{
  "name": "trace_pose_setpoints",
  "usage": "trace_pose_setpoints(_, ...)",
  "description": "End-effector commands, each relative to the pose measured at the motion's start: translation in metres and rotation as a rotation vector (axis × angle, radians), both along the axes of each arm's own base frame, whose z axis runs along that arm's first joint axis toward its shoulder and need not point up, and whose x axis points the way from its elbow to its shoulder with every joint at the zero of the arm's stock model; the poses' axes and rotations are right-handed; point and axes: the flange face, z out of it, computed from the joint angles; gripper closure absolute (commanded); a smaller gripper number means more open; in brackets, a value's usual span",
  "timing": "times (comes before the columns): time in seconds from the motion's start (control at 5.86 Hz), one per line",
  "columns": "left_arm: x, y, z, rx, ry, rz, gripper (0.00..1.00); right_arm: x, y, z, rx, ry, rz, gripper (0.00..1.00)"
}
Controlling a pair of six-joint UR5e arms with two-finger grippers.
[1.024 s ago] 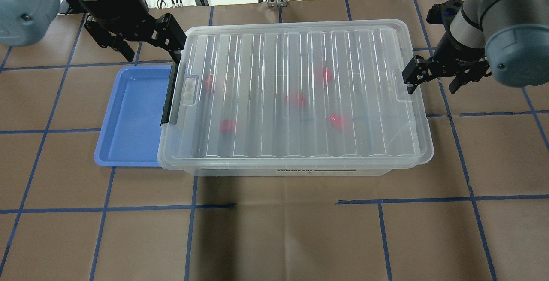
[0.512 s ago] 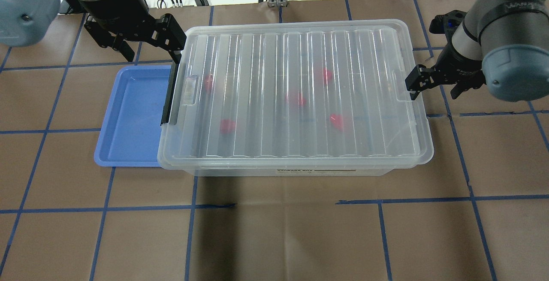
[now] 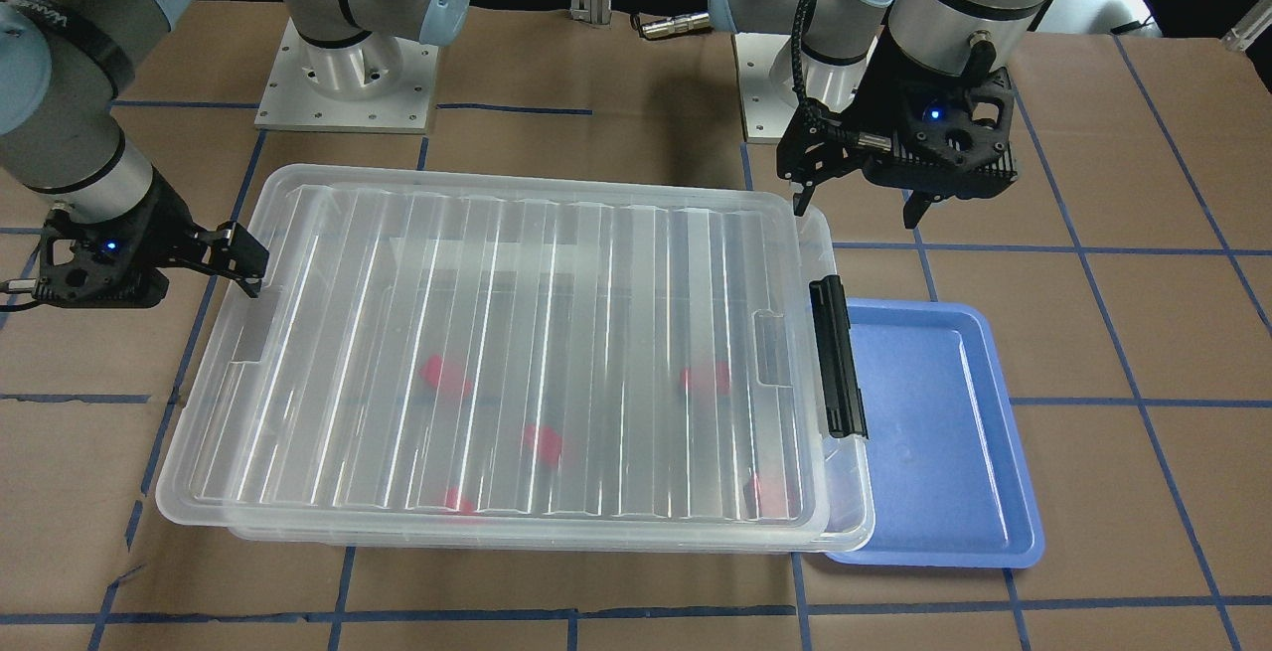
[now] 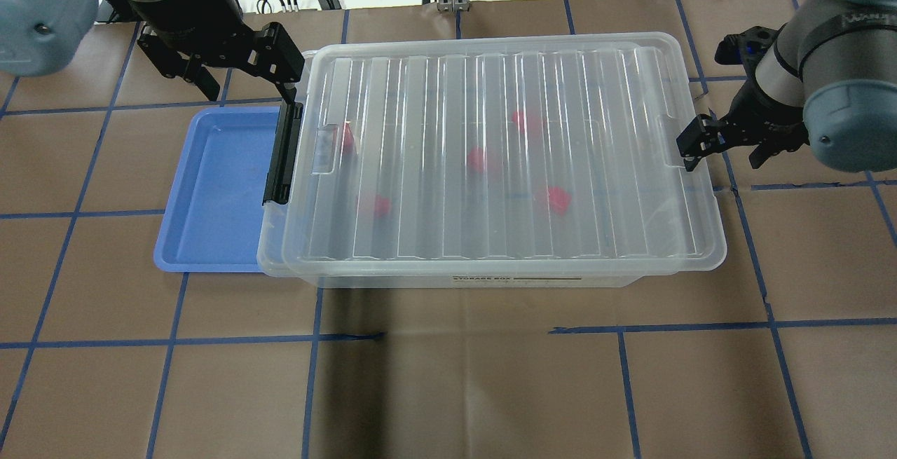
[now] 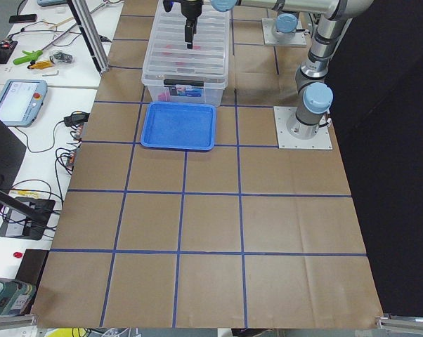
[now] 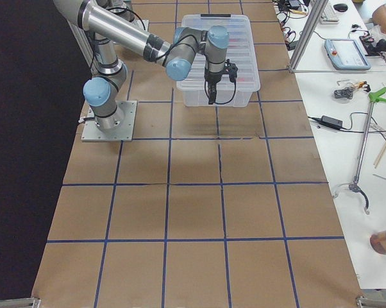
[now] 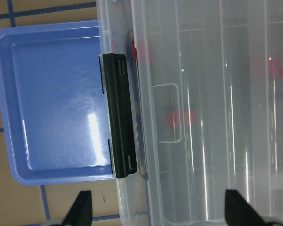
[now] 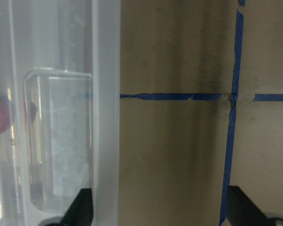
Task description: Place red block in blue tray from box
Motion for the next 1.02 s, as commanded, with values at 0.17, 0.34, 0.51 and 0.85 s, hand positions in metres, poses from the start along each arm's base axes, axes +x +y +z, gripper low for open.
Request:
trace_pose_setpoints(0.17, 0.0, 0.0, -0.002, 0.003, 0.0, -0.002, 0.02, -0.048, 0.003, 0.0, -0.001, -0.001, 0.029, 0.0)
trace_pose_setpoints(0.34, 0.0, -0.003, -0.005, 0.009, -0.002, -0.059, 0.02, -0.069, 0.005, 0.0, -0.002, -0.003, 0.024, 0.0)
trace_pose_setpoints(0.51, 0.001, -0.002, -0.006, 0.013, -0.005, -0.127, 0.02, -0.082, 0.006, 0.0, -0.012, 0.003, 0.03, 0.0)
trace_pose_setpoints(0.85, 0.001, -0.006, -0.014, 0.028, -0.008, -0.367, 0.02, -0.112, 0.01, 0.004, -0.029, 0.058, 0.046, 0.0)
